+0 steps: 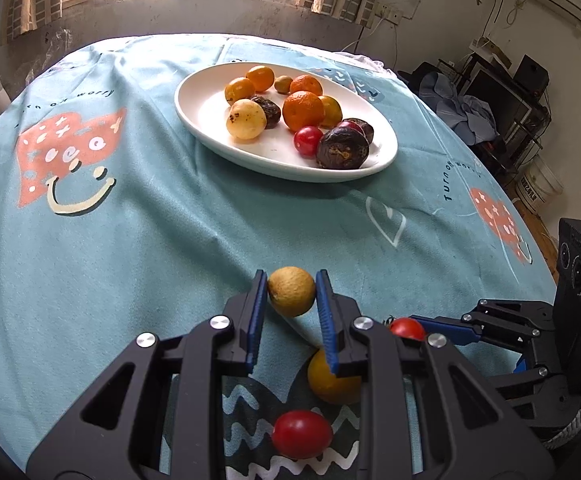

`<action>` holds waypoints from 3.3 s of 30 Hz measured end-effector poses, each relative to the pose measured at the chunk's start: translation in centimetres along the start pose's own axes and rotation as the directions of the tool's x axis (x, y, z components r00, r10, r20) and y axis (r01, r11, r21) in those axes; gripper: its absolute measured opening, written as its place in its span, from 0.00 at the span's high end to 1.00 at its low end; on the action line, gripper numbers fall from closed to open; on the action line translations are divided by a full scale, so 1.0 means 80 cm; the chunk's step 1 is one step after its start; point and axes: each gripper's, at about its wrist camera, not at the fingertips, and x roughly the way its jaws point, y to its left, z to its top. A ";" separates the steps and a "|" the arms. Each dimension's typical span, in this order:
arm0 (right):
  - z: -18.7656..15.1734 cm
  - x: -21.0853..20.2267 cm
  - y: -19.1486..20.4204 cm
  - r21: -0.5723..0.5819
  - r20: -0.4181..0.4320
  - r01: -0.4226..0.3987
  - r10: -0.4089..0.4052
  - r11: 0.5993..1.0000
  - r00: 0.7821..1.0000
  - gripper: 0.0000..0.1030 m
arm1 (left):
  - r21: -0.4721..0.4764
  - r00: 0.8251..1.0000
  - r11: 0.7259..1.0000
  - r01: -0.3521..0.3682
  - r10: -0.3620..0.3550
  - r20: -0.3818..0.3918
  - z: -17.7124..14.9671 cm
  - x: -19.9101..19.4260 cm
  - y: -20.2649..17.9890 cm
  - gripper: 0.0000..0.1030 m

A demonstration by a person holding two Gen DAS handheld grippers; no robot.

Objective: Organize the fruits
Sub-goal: 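Grasp a small yellow tomato with the left tool while the right tool grasps a red tomato, then place the yellow tomato on the plate with the left tool while the right tool places the red tomato, then grasp a red tomato with the left tool while the right tool grasps a large yellow tomato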

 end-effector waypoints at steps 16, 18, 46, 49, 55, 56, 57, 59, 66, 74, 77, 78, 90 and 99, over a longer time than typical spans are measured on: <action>0.083 -0.073 -0.077 0.151 0.205 0.088 -0.119 0.985 0.971 0.72 | 0.022 0.992 0.998 -0.064 0.061 0.106 0.088 -0.023 -0.007 0.76; 0.112 -0.070 -0.094 0.183 0.226 0.103 -0.143 0.978 0.964 0.71 | 0.011 0.989 0.997 -0.074 0.072 0.129 0.116 -0.018 -0.005 0.76; 0.044 -0.092 -0.057 0.142 0.310 0.037 -0.079 0.989 0.948 0.41 | 0.010 0.976 0.985 -0.171 0.168 0.136 0.007 -0.049 0.007 0.49; 0.015 -0.087 -0.044 0.115 0.274 0.025 -0.056 0.993 0.960 0.41 | 0.083 0.978 0.981 -0.177 0.166 0.125 -0.043 -0.066 -0.006 0.49; 0.002 -0.073 -0.046 0.131 0.234 0.030 -0.060 0.991 0.970 0.41 | 0.211 0.983 0.961 -0.178 0.163 0.089 -0.088 -0.067 -0.032 0.48; 0.001 -0.073 -0.047 0.135 0.234 0.033 -0.064 0.990 0.970 0.41 | 0.220 0.983 0.959 -0.177 0.164 0.076 -0.090 -0.063 -0.034 0.48; 0.001 -0.072 -0.048 0.138 0.233 0.033 -0.065 0.990 0.970 0.41 | 0.228 0.984 0.958 -0.175 0.164 0.064 -0.091 -0.059 -0.035 0.48; 0.000 -0.071 -0.051 0.144 0.228 0.031 -0.064 0.989 0.971 0.41 | 0.243 0.988 0.958 -0.151 0.147 0.038 -0.092 -0.053 -0.037 0.49; -0.001 -0.068 -0.047 0.129 0.218 0.028 -0.056 0.991 0.974 0.41 | 0.273 0.992 0.955 -0.113 0.124 -0.023 -0.096 -0.037 -0.042 0.51; -0.001 -0.056 -0.027 0.070 0.195 0.017 -0.031 0.997 0.980 0.41 | 0.205 0.992 0.971 -0.126 0.123 0.030 -0.089 -0.053 -0.025 0.70; 0.005 -0.043 0.001 0.003 0.167 0.006 -0.007 1.000 0.986 0.41 | 0.168 0.991 0.977 -0.132 0.126 0.045 -0.085 -0.059 -0.016 0.70; 0.008 -0.037 0.012 -0.020 0.155 0.008 -0.004 1.000 0.988 0.41 | 0.152 0.990 0.979 -0.135 0.129 0.048 -0.083 -0.060 -0.012 0.70; 0.015 0.029 0.071 -0.207 0.045 0.089 -0.082 0.974 0.996 0.41 | 0.020 0.981 0.984 -0.179 0.177 0.077 -0.070 -0.072 0.026 0.70; 0.014 0.006 0.052 -0.132 0.087 0.062 -0.050 0.989 0.995 0.58 | 0.077 0.956 0.958 -0.277 0.266 0.125 -0.075 -0.071 0.006 0.70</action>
